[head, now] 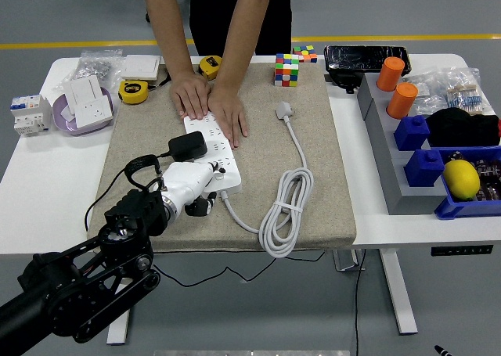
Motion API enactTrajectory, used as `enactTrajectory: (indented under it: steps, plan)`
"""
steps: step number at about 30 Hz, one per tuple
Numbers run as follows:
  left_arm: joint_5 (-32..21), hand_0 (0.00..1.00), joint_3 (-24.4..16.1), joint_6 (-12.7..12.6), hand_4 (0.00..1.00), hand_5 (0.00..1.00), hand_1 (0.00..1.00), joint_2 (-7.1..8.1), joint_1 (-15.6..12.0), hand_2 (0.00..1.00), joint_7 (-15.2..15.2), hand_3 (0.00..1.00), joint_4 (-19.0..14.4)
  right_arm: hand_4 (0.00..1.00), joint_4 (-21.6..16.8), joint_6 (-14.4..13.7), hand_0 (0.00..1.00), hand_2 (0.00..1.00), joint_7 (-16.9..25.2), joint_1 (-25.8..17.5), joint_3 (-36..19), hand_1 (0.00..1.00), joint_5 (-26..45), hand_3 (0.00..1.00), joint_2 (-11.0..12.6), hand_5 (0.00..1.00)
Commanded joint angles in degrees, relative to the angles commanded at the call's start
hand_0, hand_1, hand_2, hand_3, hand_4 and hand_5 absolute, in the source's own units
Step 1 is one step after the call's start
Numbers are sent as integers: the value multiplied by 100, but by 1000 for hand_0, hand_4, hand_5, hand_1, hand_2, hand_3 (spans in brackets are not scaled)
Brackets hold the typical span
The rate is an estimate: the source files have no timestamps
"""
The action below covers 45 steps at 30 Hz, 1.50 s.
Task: Pick up the plug,place it near the board,insert it into the board,press the button
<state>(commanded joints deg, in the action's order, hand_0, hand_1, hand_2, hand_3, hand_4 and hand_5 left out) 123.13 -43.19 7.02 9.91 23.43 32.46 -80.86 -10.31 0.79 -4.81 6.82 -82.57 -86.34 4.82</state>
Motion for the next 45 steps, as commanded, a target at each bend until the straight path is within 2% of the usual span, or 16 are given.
enactTrajectory:
  steps: [18, 35, 36, 40, 41, 43, 45]
  plan:
    - [38, 140, 4, 75, 502, 2, 37, 49, -20, 147, 78, 801, -21, 998, 0, 5, 821, 741, -2, -20, 9, 733, -9, 774, 2, 879]
    - [25, 141, 64, 121, 506, 2, 37, 44, -23, 147, 76, 785, 121, 998, 0, 4, 821, 741, -4, -22, 16, 733, -5, 774, 11, 880]
    - [33, 141, 49, 115, 504, 2, 37, 43, -26, 147, 72, 762, 105, 998, 0, 4, 822, 741, -5, -21, 12, 733, -7, 774, 10, 881]
    - [176, 141, -201, 94, 504, 2, 37, 34, -103, 147, 54, 762, -178, 998, 0, 2, 822, 741, 1, -15, 14, 733, 2, 774, 3, 881]
    - [226, 146, -323, 88, 501, 2, 42, 26, -148, 149, 37, 696, -307, 998, 0, 2, 822, 741, 1, -13, 9, 733, -2, 774, 2, 880]
    - [292, 146, -557, 69, 501, 2, 42, 3, -257, 149, -5, 696, -530, 998, 0, 1, 822, 741, 2, -11, 6, 733, -2, 774, -1, 880]
    - [283, 146, -878, -59, 501, 2, 42, -69, -486, 149, -189, 696, -831, 998, 0, -2, 822, 741, 5, -14, 1, 733, 3, 774, -4, 880]
